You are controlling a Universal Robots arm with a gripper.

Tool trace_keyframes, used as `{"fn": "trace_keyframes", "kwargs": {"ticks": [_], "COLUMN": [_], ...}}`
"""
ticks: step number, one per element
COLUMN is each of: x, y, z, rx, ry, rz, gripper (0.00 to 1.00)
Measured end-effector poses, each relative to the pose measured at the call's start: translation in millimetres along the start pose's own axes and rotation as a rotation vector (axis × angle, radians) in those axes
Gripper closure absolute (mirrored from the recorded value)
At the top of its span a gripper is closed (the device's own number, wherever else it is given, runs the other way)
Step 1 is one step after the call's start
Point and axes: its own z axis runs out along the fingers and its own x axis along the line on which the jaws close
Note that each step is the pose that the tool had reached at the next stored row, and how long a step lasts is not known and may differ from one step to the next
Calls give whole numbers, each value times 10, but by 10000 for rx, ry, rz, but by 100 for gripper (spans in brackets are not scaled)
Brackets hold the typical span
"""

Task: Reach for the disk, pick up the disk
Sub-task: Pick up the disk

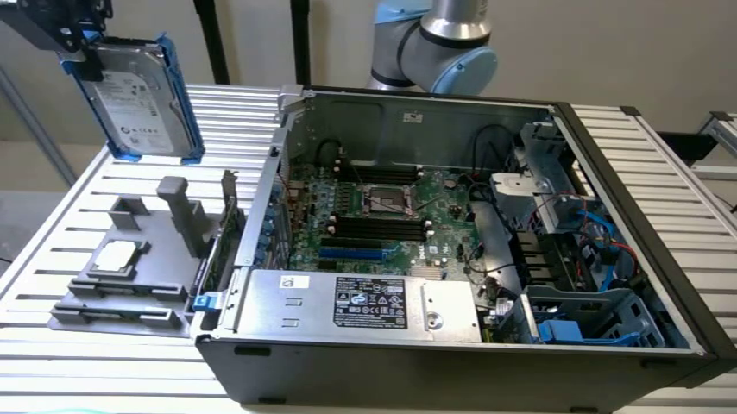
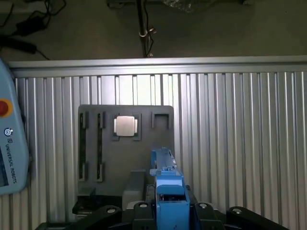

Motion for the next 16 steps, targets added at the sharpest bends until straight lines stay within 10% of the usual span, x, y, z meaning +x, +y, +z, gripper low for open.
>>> {"fn": "trace_keyframes", "kwargs": {"ticks": [16], "x": [183], "y": [-731], "z": [-464], "rx": [-4], "ry": [-115], "rz": [-3], "gripper": [67]}}
